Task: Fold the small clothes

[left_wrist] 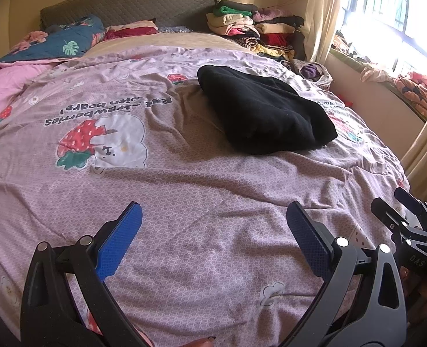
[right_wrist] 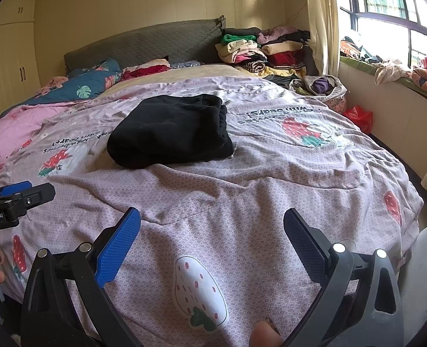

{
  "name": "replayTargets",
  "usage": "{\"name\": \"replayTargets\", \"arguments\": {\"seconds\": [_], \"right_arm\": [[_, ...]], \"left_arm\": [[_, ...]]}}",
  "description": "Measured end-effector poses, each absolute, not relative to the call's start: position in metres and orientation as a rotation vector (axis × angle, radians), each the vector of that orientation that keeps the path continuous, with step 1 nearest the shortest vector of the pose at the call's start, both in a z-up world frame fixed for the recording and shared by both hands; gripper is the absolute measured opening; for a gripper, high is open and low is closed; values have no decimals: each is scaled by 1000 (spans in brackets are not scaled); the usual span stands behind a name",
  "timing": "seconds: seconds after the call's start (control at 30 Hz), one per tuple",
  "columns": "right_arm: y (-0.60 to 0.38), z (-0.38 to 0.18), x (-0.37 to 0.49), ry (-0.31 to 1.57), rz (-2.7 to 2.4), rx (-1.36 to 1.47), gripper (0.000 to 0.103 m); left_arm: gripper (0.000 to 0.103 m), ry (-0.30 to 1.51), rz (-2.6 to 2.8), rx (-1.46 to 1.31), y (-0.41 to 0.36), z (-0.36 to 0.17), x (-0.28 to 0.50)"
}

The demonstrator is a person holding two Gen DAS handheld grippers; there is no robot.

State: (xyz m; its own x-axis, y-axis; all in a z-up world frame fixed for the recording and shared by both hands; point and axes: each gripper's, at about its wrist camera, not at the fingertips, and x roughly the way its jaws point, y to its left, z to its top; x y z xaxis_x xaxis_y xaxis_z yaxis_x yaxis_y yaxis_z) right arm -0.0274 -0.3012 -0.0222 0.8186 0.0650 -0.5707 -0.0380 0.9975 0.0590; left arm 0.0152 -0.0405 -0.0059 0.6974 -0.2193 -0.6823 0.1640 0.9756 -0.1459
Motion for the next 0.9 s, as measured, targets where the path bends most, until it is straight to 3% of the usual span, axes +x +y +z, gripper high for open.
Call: {"name": "replayTargets", "arguments": {"seconds": [0.9], "right_arm": [[-316,-25,-30,631,20,125,99]], "left_arm": [[94,834,-179,-89,-35,-18,22]]}}
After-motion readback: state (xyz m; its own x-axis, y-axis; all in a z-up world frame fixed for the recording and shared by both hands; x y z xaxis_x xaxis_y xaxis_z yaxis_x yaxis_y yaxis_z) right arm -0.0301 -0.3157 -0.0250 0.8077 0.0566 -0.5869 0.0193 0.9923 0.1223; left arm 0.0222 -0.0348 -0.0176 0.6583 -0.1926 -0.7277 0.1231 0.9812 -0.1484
